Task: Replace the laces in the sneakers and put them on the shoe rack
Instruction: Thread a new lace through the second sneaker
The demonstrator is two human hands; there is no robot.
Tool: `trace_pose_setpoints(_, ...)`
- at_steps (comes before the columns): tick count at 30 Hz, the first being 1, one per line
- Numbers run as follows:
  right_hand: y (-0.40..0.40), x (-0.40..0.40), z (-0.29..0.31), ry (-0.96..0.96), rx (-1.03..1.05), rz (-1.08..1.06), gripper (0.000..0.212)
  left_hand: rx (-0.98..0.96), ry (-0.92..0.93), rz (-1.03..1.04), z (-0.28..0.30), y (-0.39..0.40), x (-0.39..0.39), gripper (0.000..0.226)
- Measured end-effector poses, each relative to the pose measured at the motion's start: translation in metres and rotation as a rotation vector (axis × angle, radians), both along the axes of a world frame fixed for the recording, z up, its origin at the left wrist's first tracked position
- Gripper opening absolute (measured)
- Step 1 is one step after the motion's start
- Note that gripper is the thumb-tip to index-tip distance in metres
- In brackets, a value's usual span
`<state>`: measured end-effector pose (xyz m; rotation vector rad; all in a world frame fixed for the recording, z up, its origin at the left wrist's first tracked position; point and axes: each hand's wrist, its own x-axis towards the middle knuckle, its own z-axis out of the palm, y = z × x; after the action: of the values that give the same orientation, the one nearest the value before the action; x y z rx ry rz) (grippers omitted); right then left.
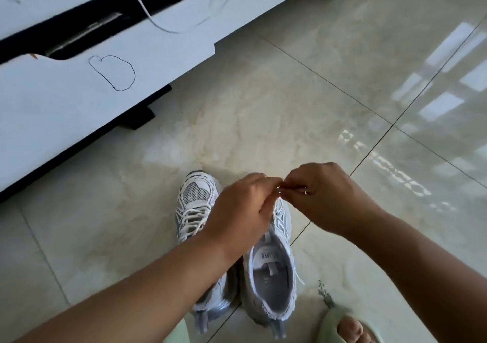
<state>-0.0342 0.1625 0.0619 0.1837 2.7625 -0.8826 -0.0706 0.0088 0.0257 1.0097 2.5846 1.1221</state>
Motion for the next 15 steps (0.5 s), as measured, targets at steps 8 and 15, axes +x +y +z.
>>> trace_pose_setpoints(8,0.004,-0.017,-0.036,0.04,-0.067,-0.035,0.011,-0.092,-0.101,0.136,-0.02,-0.009,-0.03,0.011)
trace_pose_setpoints(15,0.019,0.002,-0.078,-0.05,0.056,-0.014,0.014,-0.293,-0.228,0.04,-0.047,-0.004,0.001,0.016)
